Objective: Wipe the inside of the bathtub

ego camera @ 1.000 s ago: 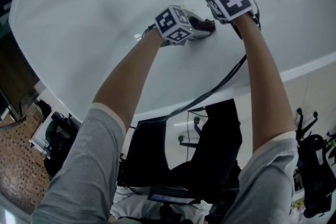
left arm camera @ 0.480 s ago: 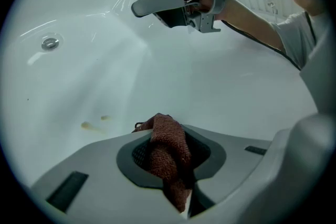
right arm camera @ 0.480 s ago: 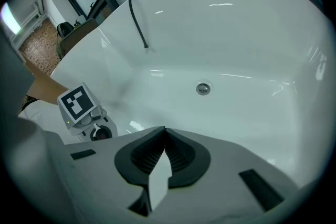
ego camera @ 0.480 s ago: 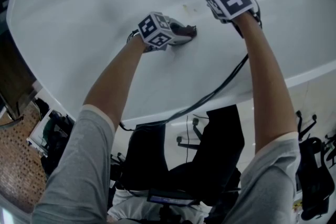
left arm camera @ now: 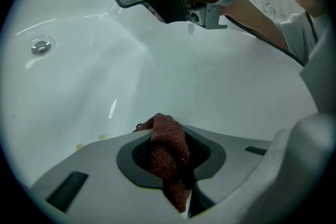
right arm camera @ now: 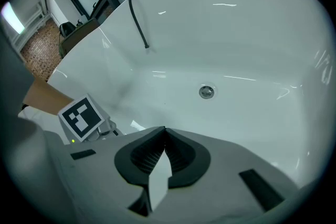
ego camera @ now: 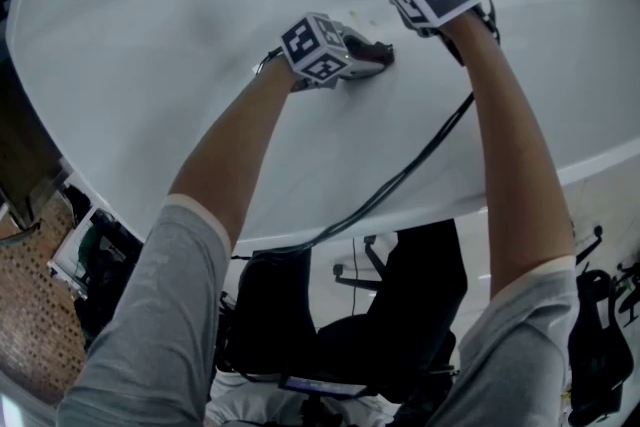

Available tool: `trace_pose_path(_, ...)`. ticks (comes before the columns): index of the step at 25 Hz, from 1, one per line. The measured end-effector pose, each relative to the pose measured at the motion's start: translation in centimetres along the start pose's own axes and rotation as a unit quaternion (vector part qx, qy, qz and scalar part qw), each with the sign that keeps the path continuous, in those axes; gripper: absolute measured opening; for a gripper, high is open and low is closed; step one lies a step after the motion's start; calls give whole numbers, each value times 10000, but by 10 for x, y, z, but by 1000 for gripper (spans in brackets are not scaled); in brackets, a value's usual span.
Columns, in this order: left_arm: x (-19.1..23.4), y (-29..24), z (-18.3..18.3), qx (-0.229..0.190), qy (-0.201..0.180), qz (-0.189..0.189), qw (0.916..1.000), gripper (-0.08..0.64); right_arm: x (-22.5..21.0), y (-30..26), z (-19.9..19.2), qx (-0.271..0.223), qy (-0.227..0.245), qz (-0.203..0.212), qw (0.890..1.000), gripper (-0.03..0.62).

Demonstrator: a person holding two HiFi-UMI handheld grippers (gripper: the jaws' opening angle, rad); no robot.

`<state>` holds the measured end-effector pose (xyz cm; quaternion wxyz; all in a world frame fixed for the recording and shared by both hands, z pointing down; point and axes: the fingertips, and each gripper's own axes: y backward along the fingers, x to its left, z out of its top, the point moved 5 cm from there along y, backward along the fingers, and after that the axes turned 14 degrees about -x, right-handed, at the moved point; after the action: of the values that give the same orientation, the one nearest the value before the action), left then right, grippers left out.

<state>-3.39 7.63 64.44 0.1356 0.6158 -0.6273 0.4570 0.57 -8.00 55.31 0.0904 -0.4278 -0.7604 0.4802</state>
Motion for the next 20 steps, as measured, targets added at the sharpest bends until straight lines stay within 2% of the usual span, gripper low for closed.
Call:
trace_pose_path(4, 8, -21, 23, -98, -108, -69, 9999, 89, -6, -1, 4, 7, -115, 14, 9999, 5)
trace_pose_path(7, 13, -26, 25, -78, -99, -95, 9999, 89, -11, -5, 6, 60, -102, 34, 9999, 5)
trace_pose_path(12, 18, -16, 2, 1, 104, 32, 9999, 89, -10, -11, 1, 173, 23, 77, 9998, 5)
trace_pose_path(17, 24, 5, -27, 242, 256, 256, 9991, 89, -9, -17, -7, 193, -56, 109, 9997, 5)
trace_pose_path(20, 29, 9, -34, 248, 360, 348, 9984, 89, -6, -21, -10, 193, -89, 170, 9996, 5)
